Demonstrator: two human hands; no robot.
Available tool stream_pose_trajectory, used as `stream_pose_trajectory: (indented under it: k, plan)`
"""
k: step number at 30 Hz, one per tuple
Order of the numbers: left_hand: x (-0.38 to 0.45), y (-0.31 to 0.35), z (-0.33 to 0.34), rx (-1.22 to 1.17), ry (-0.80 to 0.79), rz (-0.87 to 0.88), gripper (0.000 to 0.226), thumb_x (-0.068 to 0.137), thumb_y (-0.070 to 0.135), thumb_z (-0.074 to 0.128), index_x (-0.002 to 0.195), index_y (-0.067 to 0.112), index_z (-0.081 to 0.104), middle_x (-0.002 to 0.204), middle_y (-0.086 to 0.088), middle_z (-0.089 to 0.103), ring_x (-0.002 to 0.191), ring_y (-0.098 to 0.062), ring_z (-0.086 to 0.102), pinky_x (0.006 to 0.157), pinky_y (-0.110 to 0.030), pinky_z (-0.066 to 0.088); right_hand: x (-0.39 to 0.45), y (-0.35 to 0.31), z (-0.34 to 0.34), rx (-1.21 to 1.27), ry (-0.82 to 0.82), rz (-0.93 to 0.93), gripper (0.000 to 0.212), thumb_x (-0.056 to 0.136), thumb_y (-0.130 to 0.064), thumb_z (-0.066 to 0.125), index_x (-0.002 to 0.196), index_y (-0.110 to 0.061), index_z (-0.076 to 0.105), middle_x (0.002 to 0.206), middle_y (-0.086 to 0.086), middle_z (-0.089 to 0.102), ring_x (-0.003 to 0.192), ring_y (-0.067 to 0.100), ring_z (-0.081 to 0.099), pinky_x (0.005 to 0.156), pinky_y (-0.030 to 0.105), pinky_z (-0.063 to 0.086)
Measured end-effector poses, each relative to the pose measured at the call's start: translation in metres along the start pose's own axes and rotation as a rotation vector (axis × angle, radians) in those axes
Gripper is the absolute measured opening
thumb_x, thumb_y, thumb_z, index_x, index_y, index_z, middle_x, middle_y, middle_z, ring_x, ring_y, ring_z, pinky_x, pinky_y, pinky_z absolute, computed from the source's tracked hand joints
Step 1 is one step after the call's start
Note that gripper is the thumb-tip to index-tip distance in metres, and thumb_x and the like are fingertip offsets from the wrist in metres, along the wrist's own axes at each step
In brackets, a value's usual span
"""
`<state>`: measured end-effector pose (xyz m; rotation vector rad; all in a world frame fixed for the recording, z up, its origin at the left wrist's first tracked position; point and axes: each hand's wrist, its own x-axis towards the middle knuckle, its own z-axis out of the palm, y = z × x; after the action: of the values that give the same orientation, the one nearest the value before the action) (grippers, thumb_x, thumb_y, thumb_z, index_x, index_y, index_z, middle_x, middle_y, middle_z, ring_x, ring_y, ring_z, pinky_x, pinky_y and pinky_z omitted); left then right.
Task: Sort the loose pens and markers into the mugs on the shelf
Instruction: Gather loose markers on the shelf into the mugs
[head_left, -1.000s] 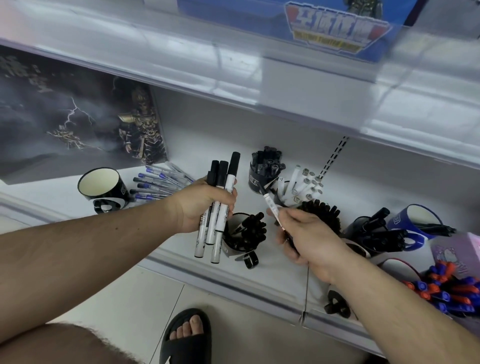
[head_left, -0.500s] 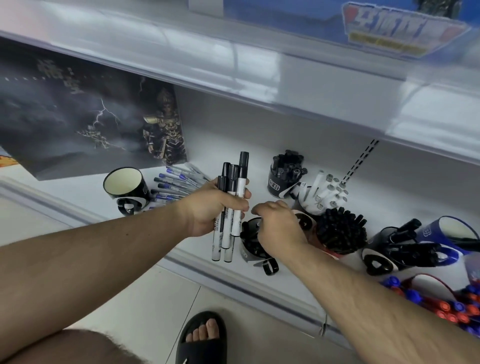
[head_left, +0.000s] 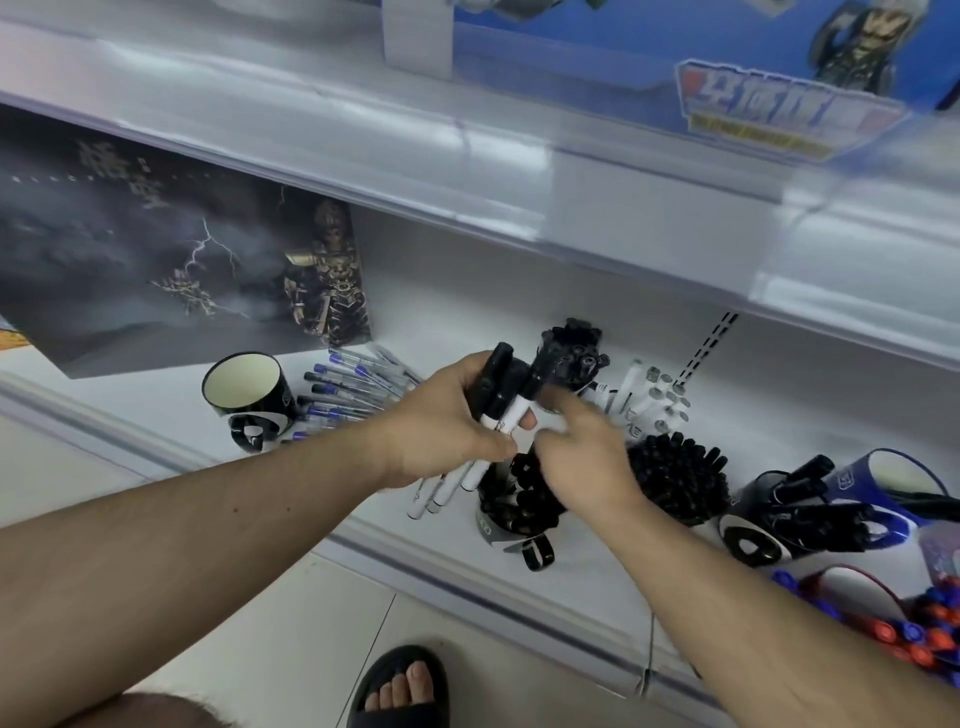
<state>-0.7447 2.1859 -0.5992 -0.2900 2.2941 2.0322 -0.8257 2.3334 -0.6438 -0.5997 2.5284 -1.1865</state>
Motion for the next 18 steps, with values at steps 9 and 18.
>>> stream_pose_trajectory:
  k: [9, 18]
  plan:
    - [0.003, -0.005, 0.014, 0.568, -0.067, 0.111, 0.073, 0.075, 0.007, 0.072, 0.134, 0.034, 0.04, 0.095, 0.014, 0.062, 0.084, 0.0, 0.061, 0.074, -0.017, 0.05, -0.036, -0.051, -0.059, 0.07, 0.021, -0.16, 0.02, 0.084, -0.03, 0.069, 0.104, -0.033, 0.069, 0.093, -0.015, 0.064, 0.08, 0.002, 0.058, 0.073, 0.015, 0.047]
    - [0.016, 0.014, 0.032, 0.72, -0.286, -0.006, 0.065, 0.074, 0.005, 0.069, 0.123, 0.041, 0.045, 0.094, 0.012, 0.063, 0.082, -0.005, 0.063, 0.068, -0.022, 0.055, -0.047, -0.016, -0.093, 0.122, 0.159, -0.088, 0.023, 0.093, -0.017, 0.065, 0.082, -0.038, 0.066, 0.079, -0.014, 0.067, 0.071, 0.001, 0.061, 0.067, 0.014, 0.049]
